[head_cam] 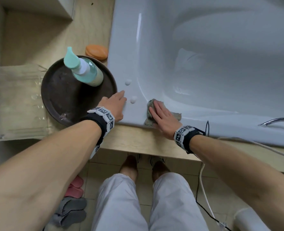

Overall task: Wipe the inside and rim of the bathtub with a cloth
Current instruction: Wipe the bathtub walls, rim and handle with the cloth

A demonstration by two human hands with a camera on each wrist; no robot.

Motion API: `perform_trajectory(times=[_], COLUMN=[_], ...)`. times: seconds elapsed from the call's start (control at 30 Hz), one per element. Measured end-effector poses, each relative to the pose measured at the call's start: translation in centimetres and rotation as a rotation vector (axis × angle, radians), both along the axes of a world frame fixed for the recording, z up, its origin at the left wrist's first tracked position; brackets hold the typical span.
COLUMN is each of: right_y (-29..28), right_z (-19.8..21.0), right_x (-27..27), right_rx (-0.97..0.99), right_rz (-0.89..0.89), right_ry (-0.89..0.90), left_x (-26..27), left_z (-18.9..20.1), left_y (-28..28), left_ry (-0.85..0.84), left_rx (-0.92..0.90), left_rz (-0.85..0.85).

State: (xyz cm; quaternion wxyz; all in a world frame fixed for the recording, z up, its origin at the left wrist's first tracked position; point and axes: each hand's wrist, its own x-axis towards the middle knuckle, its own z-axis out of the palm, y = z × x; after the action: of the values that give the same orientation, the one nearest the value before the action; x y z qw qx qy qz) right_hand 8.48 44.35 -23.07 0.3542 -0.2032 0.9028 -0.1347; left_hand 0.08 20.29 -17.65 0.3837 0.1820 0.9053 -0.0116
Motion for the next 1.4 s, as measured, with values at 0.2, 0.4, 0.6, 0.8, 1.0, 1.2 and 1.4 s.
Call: perform_trajectory(times=[0.2,0.4,0.6,0.8,1.0,1.2,1.4], right_y=[-1.7,-5.2,-8.3,-10.5,-11.1,-10.6,-8.6], right_z=[-0.5,-1.4,-1.4,-0.8,-1.7,-1.2,-0.7], right_x=[-1.2,-3.5,-8.2,-12.7,-14.2,-12.8,-7.9], right_rx=[0.003,0.019,0.015,0.042,-0.03,-0.142,-0.102], right_rz=[0.161,0.152,-0.085,-0.164,-0.115,-0.013,-0.159], right_ry=[0.101,0.165,0.161,0.13,0.165,0.21,0.2], left_x=[-0.2,-0.6,-1.1,-2.4,-2.2,-1.8,-1.1], left_z=[0.3,0.7,0.6,1.0,0.7,0.6,0.4], left_y=[-0.3,-1.1,-3.1,-4.1,-5.1,-5.4,-4.8], left_ry=[0.015,0.092,0.178,0.041,-0.027,-0.017,-0.03], left_rx=[0.011,0.114,0.143,0.06,0.051,0.074,0.1], left_rz=[-0.032,0.008,0.185,0.292,0.355,0.376,0.402])
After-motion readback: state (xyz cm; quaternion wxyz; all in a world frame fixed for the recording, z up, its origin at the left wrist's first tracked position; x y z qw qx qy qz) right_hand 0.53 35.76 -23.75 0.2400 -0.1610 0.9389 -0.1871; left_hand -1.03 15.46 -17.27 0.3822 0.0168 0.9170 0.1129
